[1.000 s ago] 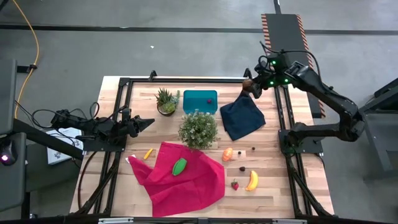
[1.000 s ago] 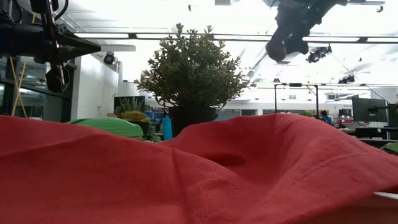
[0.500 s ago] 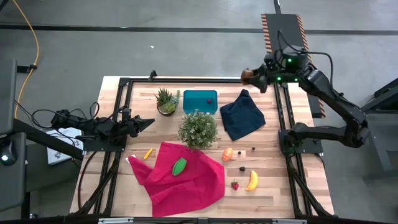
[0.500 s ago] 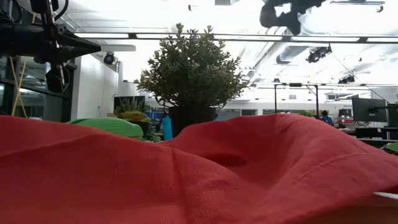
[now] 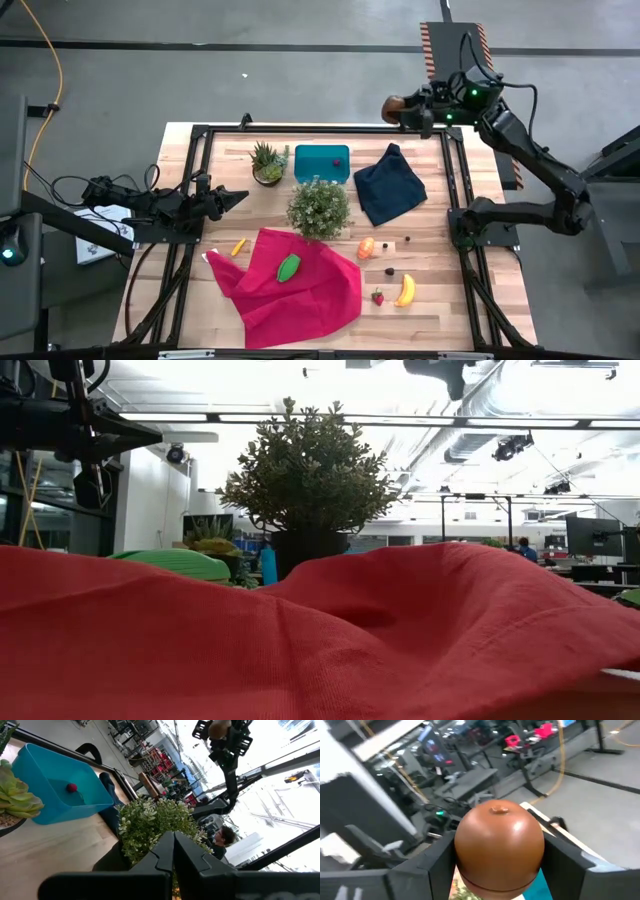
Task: Pick and placing Produce into tupperware
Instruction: Put the brown kiwi into the blue bin
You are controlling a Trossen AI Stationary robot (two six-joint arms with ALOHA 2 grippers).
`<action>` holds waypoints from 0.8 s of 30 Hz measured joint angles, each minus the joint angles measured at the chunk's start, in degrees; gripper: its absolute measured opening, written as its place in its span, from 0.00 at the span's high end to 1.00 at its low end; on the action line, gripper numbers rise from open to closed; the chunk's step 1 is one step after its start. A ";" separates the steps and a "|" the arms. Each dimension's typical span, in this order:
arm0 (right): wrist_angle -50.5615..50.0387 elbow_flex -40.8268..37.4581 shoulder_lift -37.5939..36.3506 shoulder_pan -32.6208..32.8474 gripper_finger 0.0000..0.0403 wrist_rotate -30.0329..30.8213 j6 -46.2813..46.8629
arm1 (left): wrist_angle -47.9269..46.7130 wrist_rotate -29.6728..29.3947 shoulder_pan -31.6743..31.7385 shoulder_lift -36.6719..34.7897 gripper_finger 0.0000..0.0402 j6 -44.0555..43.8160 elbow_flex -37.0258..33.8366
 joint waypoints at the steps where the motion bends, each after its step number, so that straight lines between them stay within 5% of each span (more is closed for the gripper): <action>1: 1.33 0.00 0.50 0.00 0.43 -0.74 0.84 | 0.02 0.00 0.02 0.00 1.00 0.00 0.00; 24: 17.06 0.13 13.97 2.21 0.42 -6.00 4.68 | 0.01 0.00 0.00 0.00 1.00 0.00 0.01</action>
